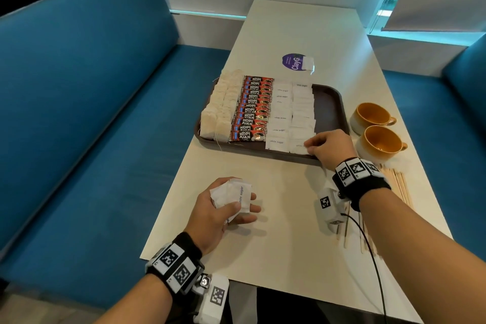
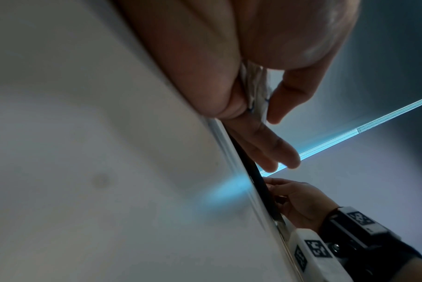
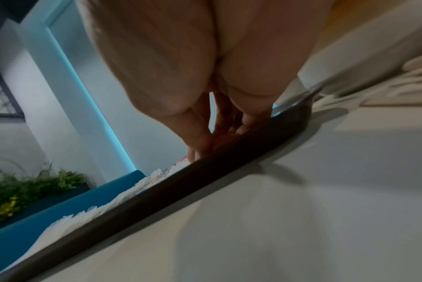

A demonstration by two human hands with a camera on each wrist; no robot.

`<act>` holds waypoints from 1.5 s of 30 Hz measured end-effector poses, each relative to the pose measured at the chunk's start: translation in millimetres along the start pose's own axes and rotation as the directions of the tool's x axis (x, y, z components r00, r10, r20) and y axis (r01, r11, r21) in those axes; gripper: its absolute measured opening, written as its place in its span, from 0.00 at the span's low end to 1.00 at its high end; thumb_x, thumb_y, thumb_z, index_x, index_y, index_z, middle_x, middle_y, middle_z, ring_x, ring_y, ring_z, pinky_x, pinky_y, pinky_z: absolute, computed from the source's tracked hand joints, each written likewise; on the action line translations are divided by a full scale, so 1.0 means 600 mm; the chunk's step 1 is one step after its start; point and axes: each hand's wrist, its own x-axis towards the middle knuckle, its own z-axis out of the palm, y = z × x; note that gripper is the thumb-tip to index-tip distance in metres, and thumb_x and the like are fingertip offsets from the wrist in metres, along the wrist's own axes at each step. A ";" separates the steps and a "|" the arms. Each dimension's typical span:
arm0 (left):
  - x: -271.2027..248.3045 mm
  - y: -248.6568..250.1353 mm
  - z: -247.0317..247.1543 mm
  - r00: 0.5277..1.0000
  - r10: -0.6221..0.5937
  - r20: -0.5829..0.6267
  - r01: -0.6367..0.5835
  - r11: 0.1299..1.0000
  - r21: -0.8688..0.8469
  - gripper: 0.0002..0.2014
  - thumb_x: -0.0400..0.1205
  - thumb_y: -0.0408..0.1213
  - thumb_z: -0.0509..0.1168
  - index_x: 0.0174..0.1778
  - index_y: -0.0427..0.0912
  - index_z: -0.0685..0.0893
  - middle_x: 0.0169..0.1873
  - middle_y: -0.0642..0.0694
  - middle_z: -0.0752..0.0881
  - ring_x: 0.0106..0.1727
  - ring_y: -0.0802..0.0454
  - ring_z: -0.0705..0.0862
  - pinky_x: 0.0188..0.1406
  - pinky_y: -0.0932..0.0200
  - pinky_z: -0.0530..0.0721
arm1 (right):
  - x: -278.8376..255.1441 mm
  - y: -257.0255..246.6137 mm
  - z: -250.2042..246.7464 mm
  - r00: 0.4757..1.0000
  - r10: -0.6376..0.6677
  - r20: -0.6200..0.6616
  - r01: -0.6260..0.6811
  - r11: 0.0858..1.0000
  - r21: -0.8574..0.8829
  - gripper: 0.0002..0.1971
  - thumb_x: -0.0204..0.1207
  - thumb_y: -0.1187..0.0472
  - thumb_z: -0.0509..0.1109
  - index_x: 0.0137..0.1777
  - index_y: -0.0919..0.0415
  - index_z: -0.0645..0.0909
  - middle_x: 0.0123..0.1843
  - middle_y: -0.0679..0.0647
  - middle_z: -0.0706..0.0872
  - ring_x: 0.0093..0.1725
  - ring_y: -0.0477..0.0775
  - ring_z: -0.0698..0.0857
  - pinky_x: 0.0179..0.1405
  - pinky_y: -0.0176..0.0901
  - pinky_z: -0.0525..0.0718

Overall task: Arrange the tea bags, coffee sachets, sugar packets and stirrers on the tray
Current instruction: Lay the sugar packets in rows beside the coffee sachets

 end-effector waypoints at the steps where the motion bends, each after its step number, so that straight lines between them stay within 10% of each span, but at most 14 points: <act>1: 0.000 0.000 0.000 1.000 0.000 -0.001 0.000 1.000 0.007 0.22 0.77 0.24 0.67 0.69 0.34 0.80 0.55 0.24 0.88 0.55 0.22 0.89 0.48 0.39 0.92 | -0.001 -0.003 -0.001 1.000 0.003 0.011 -0.003 1.000 -0.021 0.05 0.78 0.64 0.77 0.48 0.53 0.93 0.44 0.46 0.89 0.44 0.40 0.82 0.51 0.38 0.79; 11: -0.001 0.003 -0.002 0.999 0.009 0.046 -0.007 0.999 -0.036 0.26 0.76 0.24 0.68 0.72 0.31 0.77 0.59 0.21 0.86 0.58 0.19 0.87 0.52 0.38 0.92 | -0.030 -0.013 0.016 0.995 -0.045 -0.090 0.044 0.999 -0.011 0.06 0.79 0.63 0.75 0.50 0.49 0.90 0.54 0.51 0.78 0.50 0.48 0.81 0.52 0.40 0.76; 19: -0.003 0.001 0.002 0.999 -0.035 -0.020 0.035 0.999 0.022 0.23 0.79 0.26 0.74 0.70 0.35 0.78 0.59 0.25 0.88 0.57 0.21 0.89 0.52 0.25 0.89 | -0.181 -0.067 0.064 0.984 -0.116 0.137 0.020 0.828 0.560 0.07 0.76 0.64 0.80 0.52 0.54 0.90 0.47 0.54 0.89 0.42 0.48 0.86 0.42 0.42 0.85; 24: -0.008 0.011 0.011 0.996 -0.064 -0.055 0.063 0.998 -0.020 0.18 0.78 0.24 0.73 0.64 0.30 0.81 0.56 0.25 0.88 0.52 0.28 0.91 0.38 0.46 0.94 | -0.245 -0.066 0.100 0.972 -0.130 0.197 -0.030 0.759 0.650 0.09 0.76 0.66 0.80 0.54 0.57 0.89 0.46 0.61 0.91 0.38 0.51 0.88 0.36 0.43 0.88; 37: -0.006 0.010 0.008 0.998 -0.026 -0.048 0.025 0.999 -0.032 0.15 0.87 0.36 0.64 0.66 0.33 0.78 0.47 0.18 0.87 0.36 0.33 0.91 0.32 0.49 0.93 | -0.268 -0.040 0.095 0.989 0.076 0.129 -0.149 0.518 0.842 0.06 0.76 0.77 0.75 0.51 0.71 0.85 0.42 0.71 0.91 0.38 0.64 0.89 0.43 0.53 0.91; 45: -0.005 0.009 0.007 0.998 -0.031 -0.045 0.030 0.999 -0.019 0.21 0.75 0.36 0.75 0.64 0.37 0.83 0.54 0.27 0.90 0.45 0.32 0.92 0.30 0.50 0.91 | -0.277 -0.048 0.106 0.990 -0.143 0.016 0.109 0.821 0.561 0.11 0.64 0.73 0.84 0.36 0.55 0.92 0.45 0.59 0.87 0.37 0.44 0.85 0.41 0.37 0.85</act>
